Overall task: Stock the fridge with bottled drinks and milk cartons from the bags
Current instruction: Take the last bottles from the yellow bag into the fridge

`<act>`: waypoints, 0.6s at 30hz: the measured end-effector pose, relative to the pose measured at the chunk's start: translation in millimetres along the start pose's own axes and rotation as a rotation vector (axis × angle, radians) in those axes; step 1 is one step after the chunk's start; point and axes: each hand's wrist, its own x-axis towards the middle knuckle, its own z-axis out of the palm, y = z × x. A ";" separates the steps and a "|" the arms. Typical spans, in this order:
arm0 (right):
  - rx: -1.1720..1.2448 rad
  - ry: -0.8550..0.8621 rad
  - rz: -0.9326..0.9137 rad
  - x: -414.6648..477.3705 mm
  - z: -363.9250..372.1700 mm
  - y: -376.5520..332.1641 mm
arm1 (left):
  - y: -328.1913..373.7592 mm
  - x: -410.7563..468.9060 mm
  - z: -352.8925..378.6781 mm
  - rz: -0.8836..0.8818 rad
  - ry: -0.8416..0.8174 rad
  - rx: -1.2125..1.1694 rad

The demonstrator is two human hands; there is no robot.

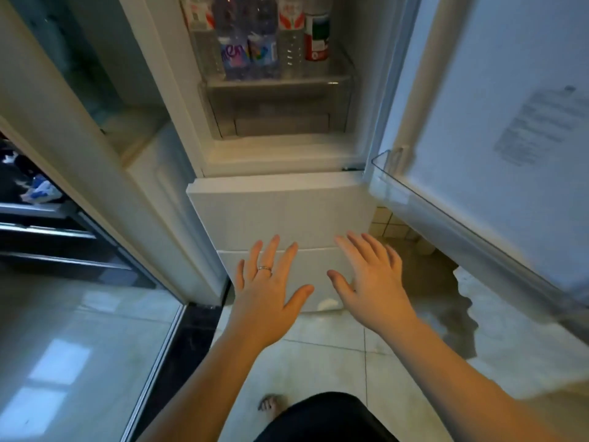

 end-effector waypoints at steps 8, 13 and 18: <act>0.001 -0.166 -0.017 -138.0 -21.9 112.5 | 119.3 -96.6 94.6 -0.130 -0.139 -0.013; -0.004 -0.210 0.058 -205.4 -47.1 178.7 | 199.7 -132.2 131.8 -0.136 -0.229 -0.010; 0.009 -0.168 0.181 -257.7 -70.8 235.4 | 271.0 -141.0 163.5 -0.039 -0.365 0.019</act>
